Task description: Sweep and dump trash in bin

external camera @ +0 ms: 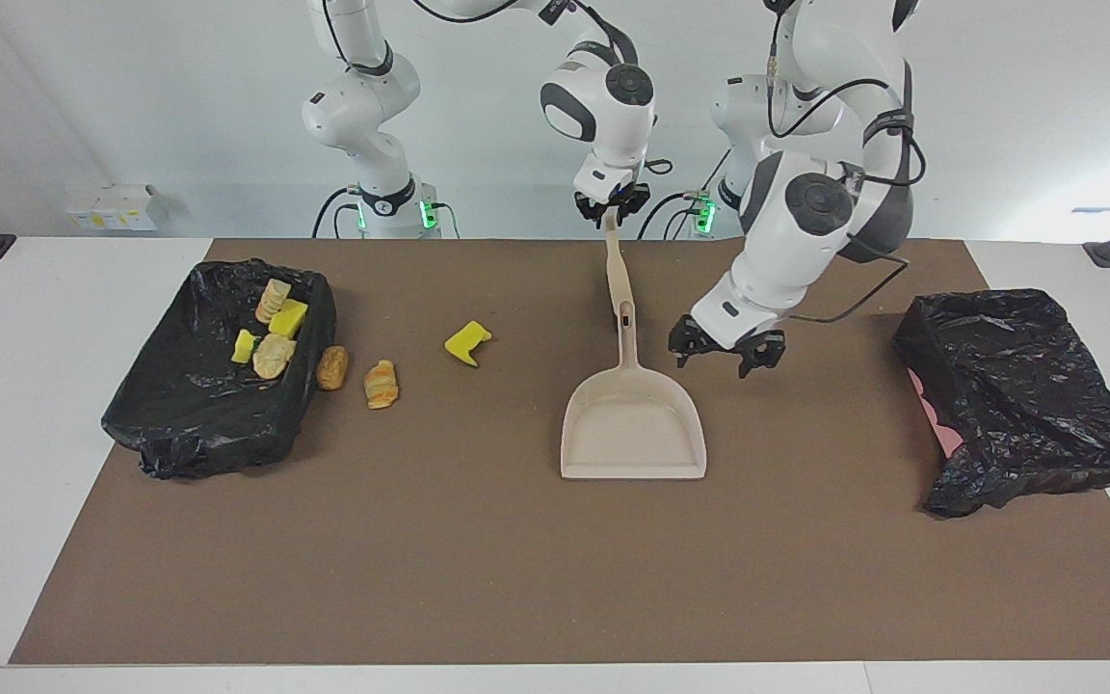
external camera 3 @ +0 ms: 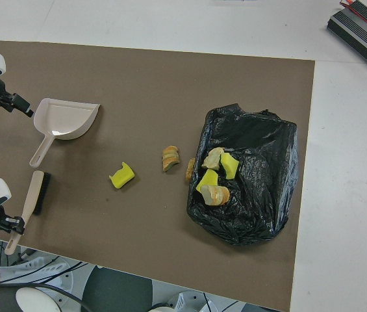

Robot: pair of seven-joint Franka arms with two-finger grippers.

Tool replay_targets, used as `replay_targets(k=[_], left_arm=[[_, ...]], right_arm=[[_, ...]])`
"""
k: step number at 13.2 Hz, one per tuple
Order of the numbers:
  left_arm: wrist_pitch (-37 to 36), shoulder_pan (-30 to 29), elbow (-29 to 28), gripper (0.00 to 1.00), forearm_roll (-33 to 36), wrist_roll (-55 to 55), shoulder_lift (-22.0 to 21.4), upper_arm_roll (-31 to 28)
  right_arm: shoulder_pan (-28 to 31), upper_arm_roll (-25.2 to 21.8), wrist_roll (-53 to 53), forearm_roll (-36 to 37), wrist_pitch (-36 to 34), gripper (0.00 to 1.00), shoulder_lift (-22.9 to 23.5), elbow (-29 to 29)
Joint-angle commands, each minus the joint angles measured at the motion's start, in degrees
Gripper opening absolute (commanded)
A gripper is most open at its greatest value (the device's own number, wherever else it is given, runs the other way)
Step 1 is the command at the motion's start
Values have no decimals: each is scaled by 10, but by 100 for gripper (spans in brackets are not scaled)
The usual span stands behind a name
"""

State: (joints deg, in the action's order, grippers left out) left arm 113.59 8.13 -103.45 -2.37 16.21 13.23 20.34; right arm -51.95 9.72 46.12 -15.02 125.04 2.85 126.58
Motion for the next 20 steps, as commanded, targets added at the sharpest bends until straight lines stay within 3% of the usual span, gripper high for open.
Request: replay_targets(k=[1, 6, 8, 9, 10, 11, 12, 15, 20], left_arm=[[43, -1, -72, 100, 13, 50, -32, 37], [92, -2, -162, 100, 19, 103, -61, 85], [97, -2, -170, 100, 19, 116, -61, 89], [97, -2, -170, 83, 18, 116, -61, 89], [97, -2, -170, 51, 18, 116, -61, 89], [96, -2, -170, 18, 18, 114, -61, 90], [95, -2, -170, 0, 18, 116, -60, 89], [86, -14, -138, 0, 18, 111, -47, 89], [56, -69, -83, 0, 19, 6, -37, 83]], right_arm=[[-4, -2, -1, -25, 20, 43, -15, 22], [-20, -2, 4, -25, 43, 41, 0, 26], [-20, -2, -2, -47, 43, 31, 0, 27], [-20, -2, -3, -52, 44, 18, 0, 27], [-20, -2, -5, -52, 44, 4, 0, 27], [-20, -2, -5, -52, 43, 0, 1, 25], [-20, -2, -2, -52, 38, 0, 1, 24], [-23, -3, 26, -50, -17, 0, -20, 18], [18, -7, 36, 16, -223, 0, -119, 23]])
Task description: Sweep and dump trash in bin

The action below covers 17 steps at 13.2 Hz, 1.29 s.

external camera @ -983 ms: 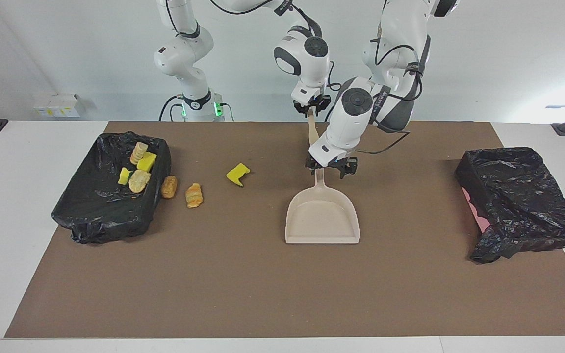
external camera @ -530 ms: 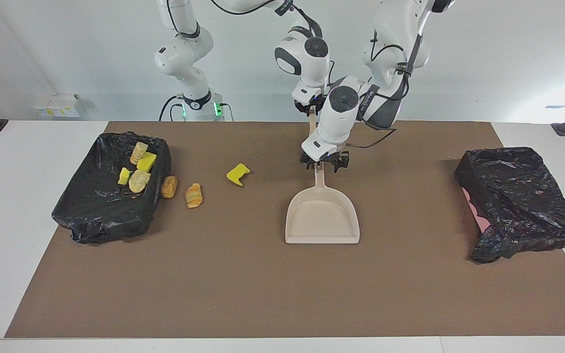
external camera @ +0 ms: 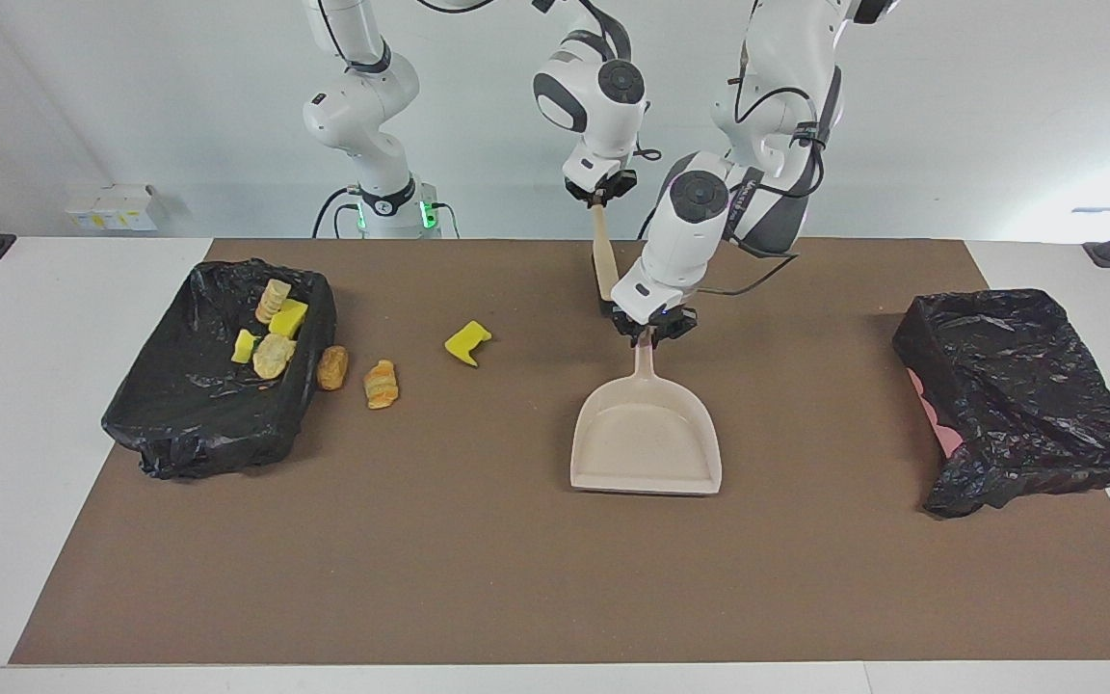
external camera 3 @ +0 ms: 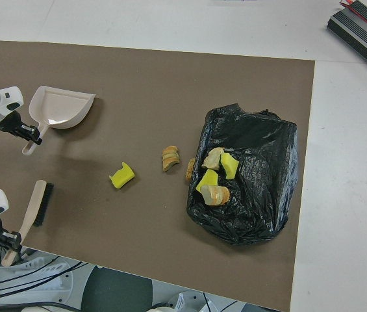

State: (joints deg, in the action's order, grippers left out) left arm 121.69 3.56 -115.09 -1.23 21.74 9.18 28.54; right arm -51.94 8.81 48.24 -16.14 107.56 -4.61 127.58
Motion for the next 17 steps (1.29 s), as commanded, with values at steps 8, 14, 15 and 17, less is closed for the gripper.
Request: replay_targets(k=[8, 14, 15, 17], left_arm=[[-113, -37, 84, 0, 12, -438, -19, -102], [-160, -39, 73, 0, 24, -825, -40, -146], [-162, -37, 66, 0, 46, -884, -45, -144], [-153, -25, 27, 0, 78, -921, -71, -141]], right_arm=[[105, 4, 16, 69, -185, 0, -58, 16], [142, 5, -29, 120, -224, 0, -55, 25], [142, 5, -29, 131, -227, 0, -55, 24], [142, 5, -28, 180, -252, 0, -56, 24]])
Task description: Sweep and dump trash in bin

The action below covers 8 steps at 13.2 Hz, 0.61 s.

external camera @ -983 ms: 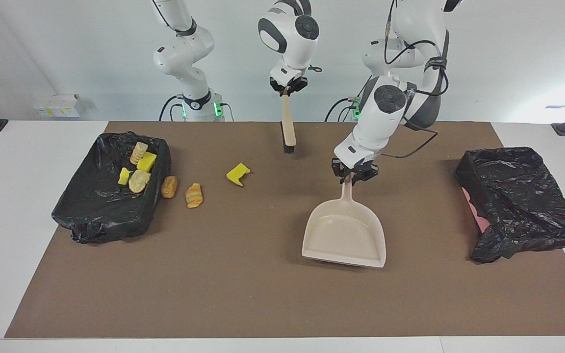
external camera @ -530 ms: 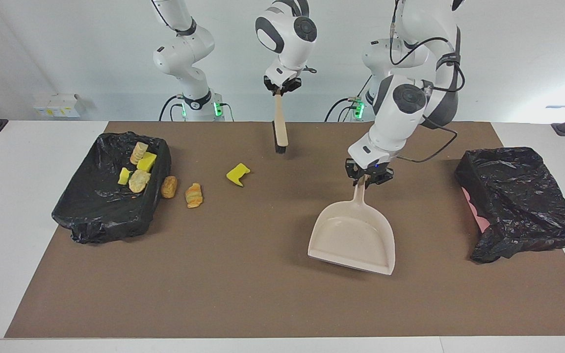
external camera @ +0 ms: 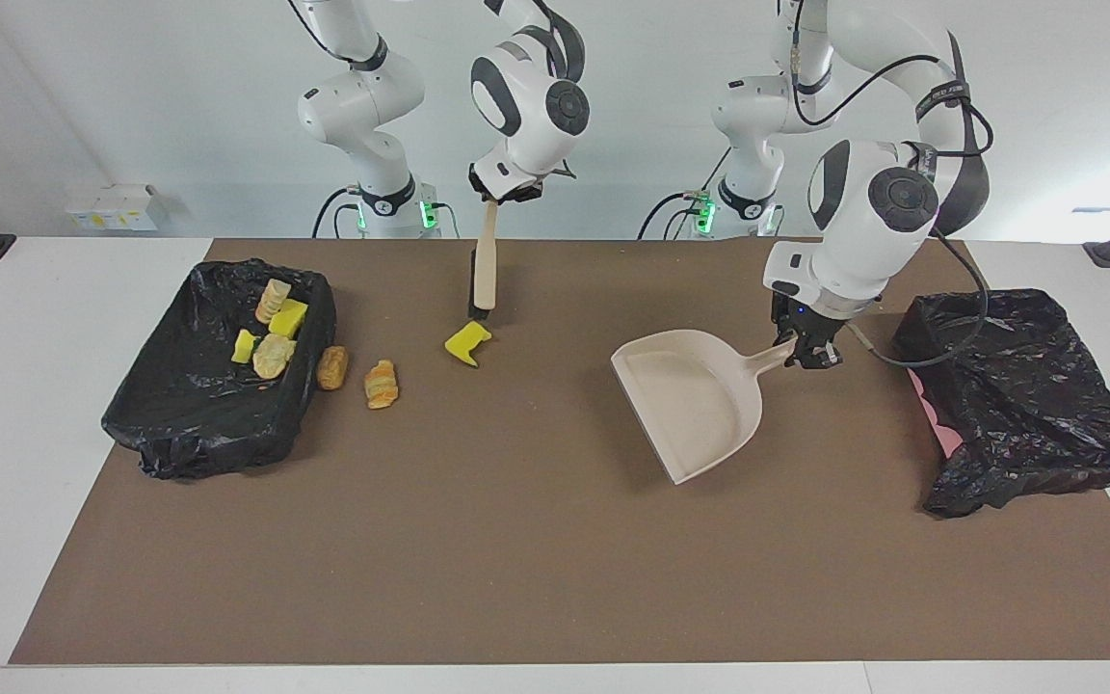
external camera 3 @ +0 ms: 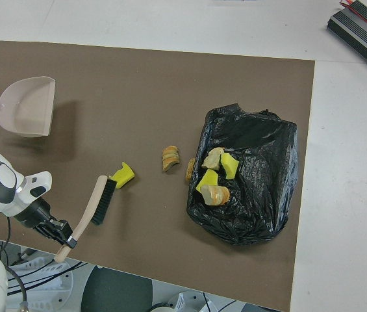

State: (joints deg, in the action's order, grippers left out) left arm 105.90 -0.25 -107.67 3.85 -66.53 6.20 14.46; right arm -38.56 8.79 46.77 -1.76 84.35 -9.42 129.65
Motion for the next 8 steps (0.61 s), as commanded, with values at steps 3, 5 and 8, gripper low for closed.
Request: replay_targets(k=[3, 5, 8], left_arm=[[69, 51, -159, 0, 63, 12, -109, 19], [82, 49, -199, 0, 70, 52, -124, 73], [102, 52, -215, 0, 70, 184, -114, 124]], right_arm=[[23, 5, -12, 101, -24, 0, -6, 4], [71, 5, -52, 145, 11, 0, 12, 3], [110, 5, -89, 206, 12, 0, 21, 3]])
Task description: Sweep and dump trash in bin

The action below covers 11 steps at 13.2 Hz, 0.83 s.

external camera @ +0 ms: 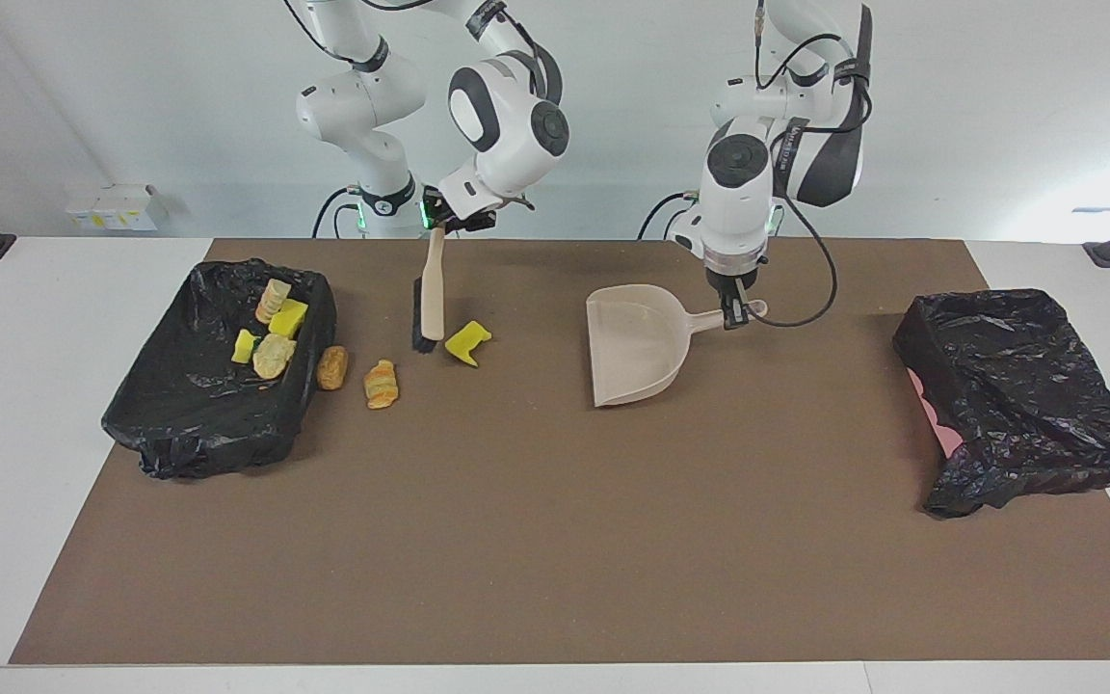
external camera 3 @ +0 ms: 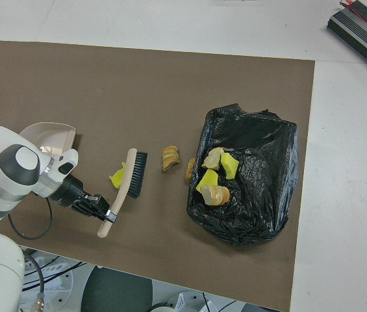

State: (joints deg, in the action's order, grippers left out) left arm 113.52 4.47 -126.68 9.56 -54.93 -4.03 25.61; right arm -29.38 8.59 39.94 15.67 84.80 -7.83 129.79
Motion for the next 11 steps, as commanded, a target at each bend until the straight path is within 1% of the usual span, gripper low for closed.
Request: replay_targets(k=[1, 3, 4, 9, 11], left_arm=[[40, 5, -32, 0, 12, 120, -2, 32], [61, 5, -33, 0, 12, 212, 18, 70], [70, 4, -31, 0, 12, 223, 27, 74], [71, 3, -29, 0, 7, 223, 28, 98], [71, 0, -29, 0, 5, 224, 28, 105]], right_arm=[[40, 7, -30, 58, 12, 0, 9, 2], [69, 8, -54, 132, 13, 0, 18, 1], [83, 7, -64, 139, 18, 0, 18, 1], [135, 8, -66, 145, 68, 0, 26, 12], [152, 8, -67, 145, 77, 0, 26, 16]])
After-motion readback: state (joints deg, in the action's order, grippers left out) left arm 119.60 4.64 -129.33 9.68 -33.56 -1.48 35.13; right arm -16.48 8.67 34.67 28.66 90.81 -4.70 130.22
